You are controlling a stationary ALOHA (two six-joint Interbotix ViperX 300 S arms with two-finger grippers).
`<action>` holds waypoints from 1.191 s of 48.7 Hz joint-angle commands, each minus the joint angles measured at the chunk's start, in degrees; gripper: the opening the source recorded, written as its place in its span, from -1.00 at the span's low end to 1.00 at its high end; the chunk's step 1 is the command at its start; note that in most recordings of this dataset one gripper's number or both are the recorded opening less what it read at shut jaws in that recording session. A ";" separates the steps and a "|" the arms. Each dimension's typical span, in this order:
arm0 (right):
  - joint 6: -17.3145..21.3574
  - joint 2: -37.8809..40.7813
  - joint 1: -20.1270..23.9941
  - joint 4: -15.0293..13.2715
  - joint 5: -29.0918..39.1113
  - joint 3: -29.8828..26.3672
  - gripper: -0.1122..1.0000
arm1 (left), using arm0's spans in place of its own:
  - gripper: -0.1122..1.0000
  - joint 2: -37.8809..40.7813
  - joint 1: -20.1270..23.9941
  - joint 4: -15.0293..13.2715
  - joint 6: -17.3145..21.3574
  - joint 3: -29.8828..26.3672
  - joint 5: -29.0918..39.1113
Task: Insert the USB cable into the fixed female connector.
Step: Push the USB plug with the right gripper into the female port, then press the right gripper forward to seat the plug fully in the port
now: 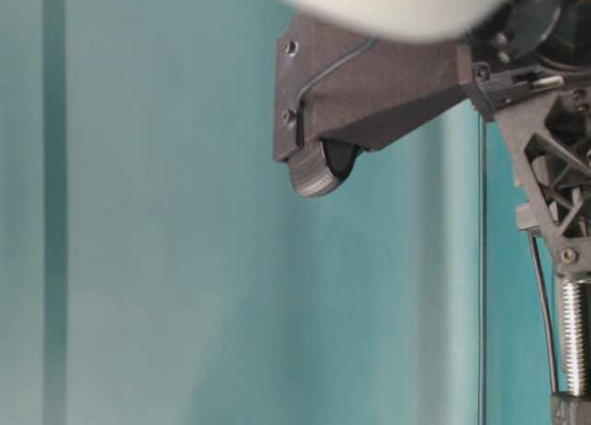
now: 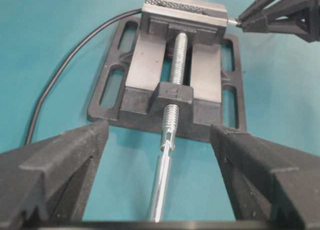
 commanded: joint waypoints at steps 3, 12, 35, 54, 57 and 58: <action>-0.09 -0.97 -1.93 -0.44 -0.62 -1.67 -0.42 | 0.94 0.70 0.18 0.09 -0.53 -0.70 -0.53; -0.09 0.18 -2.81 -0.44 -0.70 -3.43 -0.42 | 0.94 0.70 0.18 0.09 -0.53 -0.70 -0.44; -1.14 0.44 -4.57 -0.44 -1.32 -4.31 -0.42 | 0.94 0.70 0.18 0.09 -0.53 -0.70 -0.44; -1.32 1.85 -8.53 -1.05 -0.97 -4.31 -0.42 | 0.94 0.70 0.18 0.09 -0.53 -0.70 -0.44; -1.23 2.20 -9.32 -1.14 -0.62 -4.39 -0.42 | 0.94 0.70 0.18 0.09 -0.53 -0.70 -0.44; -1.14 2.29 -9.58 -1.14 -0.53 -4.39 -0.42 | 0.94 0.70 0.18 0.09 -0.53 -0.70 -0.44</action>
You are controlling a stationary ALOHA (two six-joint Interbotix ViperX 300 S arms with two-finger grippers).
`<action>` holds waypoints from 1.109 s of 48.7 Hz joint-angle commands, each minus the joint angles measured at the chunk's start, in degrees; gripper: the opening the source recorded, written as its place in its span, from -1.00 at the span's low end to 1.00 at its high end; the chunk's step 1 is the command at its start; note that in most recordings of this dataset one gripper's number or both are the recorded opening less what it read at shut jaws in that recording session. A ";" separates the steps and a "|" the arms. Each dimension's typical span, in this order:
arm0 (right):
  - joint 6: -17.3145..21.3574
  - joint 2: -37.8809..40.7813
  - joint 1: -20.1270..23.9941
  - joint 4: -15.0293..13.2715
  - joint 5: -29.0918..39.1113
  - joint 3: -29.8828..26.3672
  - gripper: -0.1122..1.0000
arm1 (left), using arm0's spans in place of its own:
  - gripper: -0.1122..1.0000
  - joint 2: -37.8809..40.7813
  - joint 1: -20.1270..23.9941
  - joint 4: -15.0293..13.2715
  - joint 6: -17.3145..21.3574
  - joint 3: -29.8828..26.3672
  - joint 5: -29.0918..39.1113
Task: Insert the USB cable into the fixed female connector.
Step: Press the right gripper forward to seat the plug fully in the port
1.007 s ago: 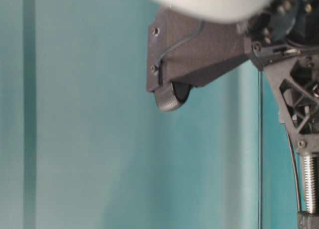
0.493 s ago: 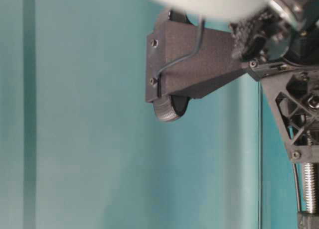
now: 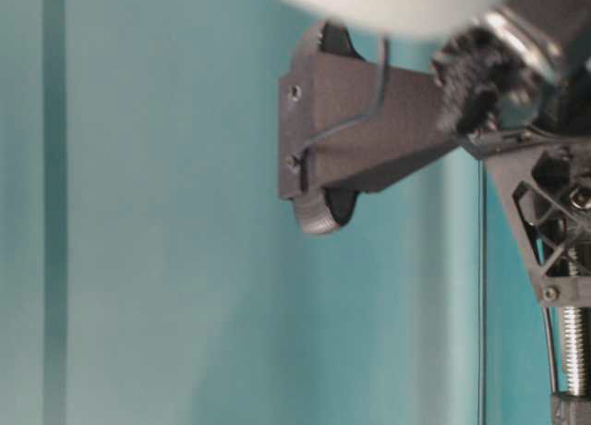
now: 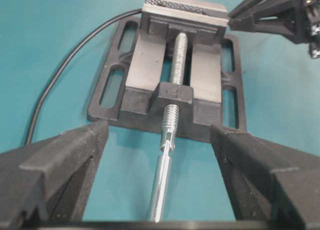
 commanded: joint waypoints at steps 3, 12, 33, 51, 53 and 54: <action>0.00 -0.44 -7.03 -1.58 0.44 -0.18 -0.42 | 0.94 0.70 0.09 0.09 -0.53 -0.79 -0.44; 0.00 -0.53 -8.88 -4.39 0.53 0.18 -0.42 | 0.94 0.70 0.09 0.09 -0.53 -0.70 -0.44; 0.00 -3.34 -10.90 -6.77 0.26 1.67 -0.42 | 0.94 0.70 0.09 0.09 -0.53 -0.70 -0.44; -0.09 -3.34 -11.25 -6.68 0.53 1.32 -0.42 | 0.94 0.70 0.09 0.09 -0.53 -0.79 -0.44; -0.09 -3.43 -11.16 -6.68 0.62 1.32 -0.42 | 0.94 0.70 0.09 0.09 -0.53 -0.70 -0.44; 0.00 -3.43 -11.25 -6.68 0.79 1.32 -0.43 | 0.94 0.70 0.09 0.09 -0.53 -0.70 -0.44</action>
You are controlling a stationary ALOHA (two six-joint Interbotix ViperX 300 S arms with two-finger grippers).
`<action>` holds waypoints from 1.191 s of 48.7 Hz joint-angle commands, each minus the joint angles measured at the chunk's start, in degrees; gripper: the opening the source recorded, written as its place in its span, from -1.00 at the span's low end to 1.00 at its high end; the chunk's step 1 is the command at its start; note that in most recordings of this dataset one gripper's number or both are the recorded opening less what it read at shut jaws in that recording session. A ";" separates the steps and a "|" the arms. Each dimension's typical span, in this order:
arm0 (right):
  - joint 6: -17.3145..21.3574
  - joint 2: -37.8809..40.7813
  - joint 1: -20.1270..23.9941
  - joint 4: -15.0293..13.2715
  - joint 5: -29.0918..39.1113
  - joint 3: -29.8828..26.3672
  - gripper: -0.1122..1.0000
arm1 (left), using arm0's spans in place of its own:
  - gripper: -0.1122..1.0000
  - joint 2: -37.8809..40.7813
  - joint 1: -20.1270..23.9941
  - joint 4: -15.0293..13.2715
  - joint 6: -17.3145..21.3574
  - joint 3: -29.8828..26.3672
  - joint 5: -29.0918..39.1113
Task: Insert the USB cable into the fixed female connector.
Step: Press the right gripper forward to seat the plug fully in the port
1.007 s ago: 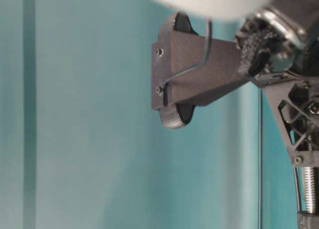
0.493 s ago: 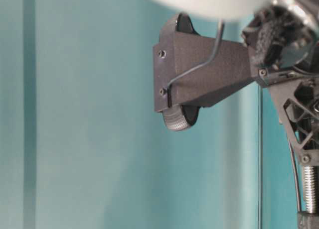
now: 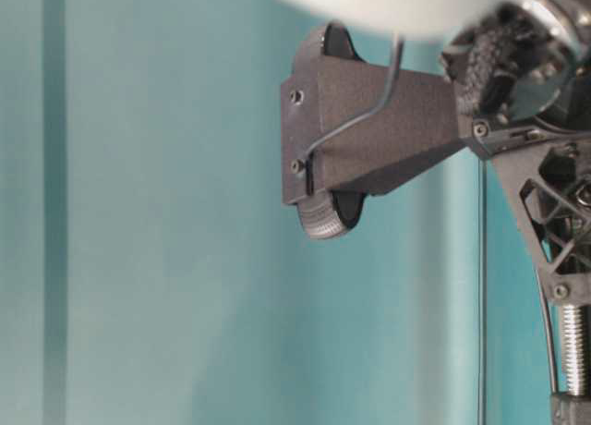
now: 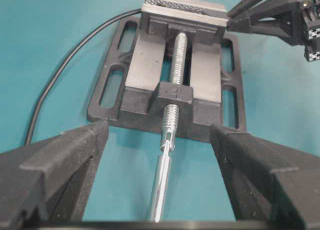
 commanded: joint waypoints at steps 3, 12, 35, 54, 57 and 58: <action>0.00 -2.81 -10.99 -2.20 0.44 -0.35 -0.43 | 0.94 0.70 0.09 0.18 -0.62 -0.79 -0.53; 0.00 -3.08 -10.90 -2.02 1.85 -0.35 -0.42 | 0.94 0.70 0.09 0.18 -0.62 -0.70 -0.44; 0.00 -4.04 -9.14 -0.18 1.93 0.00 -0.42 | 0.94 0.70 0.09 0.18 -0.62 -0.70 -0.53; 0.00 -4.13 -7.21 1.41 1.93 -0.44 -0.22 | 0.94 0.70 0.09 0.26 -0.62 -0.70 -0.44; 0.00 -4.13 -6.68 2.02 1.93 -0.70 -0.09 | 0.94 0.70 0.09 0.18 -0.62 -0.70 -0.44; 0.00 -4.13 -6.59 2.20 1.93 -0.79 -0.07 | 0.94 0.70 0.09 0.18 -0.62 -0.70 -0.44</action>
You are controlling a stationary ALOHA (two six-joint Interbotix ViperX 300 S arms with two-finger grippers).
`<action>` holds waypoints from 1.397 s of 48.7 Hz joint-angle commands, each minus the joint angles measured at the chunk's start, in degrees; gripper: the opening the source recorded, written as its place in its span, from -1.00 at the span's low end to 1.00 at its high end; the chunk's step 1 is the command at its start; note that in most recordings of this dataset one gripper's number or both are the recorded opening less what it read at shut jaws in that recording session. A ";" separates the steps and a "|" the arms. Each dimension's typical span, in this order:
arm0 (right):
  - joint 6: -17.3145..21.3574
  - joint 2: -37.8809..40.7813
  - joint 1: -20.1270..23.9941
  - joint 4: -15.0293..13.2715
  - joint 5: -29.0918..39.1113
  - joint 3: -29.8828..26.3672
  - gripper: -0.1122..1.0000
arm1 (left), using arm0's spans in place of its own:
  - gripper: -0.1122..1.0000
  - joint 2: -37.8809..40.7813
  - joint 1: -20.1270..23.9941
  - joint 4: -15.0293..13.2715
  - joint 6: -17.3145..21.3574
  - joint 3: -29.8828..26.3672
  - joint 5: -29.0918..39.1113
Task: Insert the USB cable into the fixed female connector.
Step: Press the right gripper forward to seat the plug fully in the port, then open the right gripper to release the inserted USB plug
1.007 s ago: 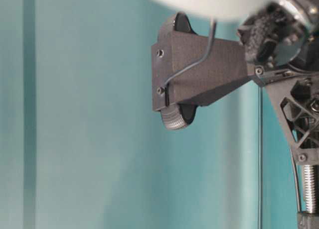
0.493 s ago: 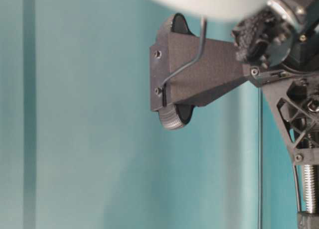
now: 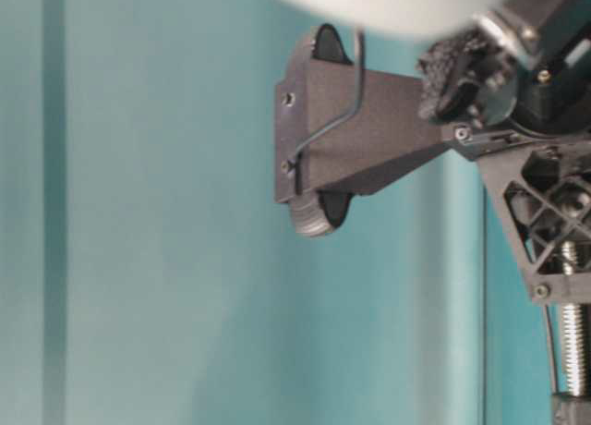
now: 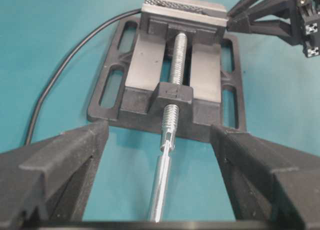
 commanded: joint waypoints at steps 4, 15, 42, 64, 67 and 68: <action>-0.09 -2.81 -5.45 0.44 -0.35 -1.23 -0.05 | 0.94 0.70 0.09 0.18 -0.62 -0.70 -0.44; 0.00 -3.52 -3.69 1.05 -0.35 -1.85 -0.05 | 0.94 0.70 0.09 0.18 -0.62 -0.70 -0.44; -0.18 -3.96 0.79 3.08 1.93 -3.52 -0.05 | 0.94 0.70 0.09 0.18 -0.62 -0.70 -0.44; -3.69 -5.71 3.96 5.80 0.79 -2.90 -0.05 | 0.94 0.70 0.09 0.18 -0.62 -0.70 -0.53; -3.87 -5.89 4.31 5.80 0.88 -2.90 -0.05 | 0.94 0.70 0.09 0.26 -0.62 -0.70 -0.44; -3.87 -5.98 4.39 5.89 0.97 -2.90 -0.05 | 0.94 0.70 0.09 0.26 -0.62 -0.70 -0.53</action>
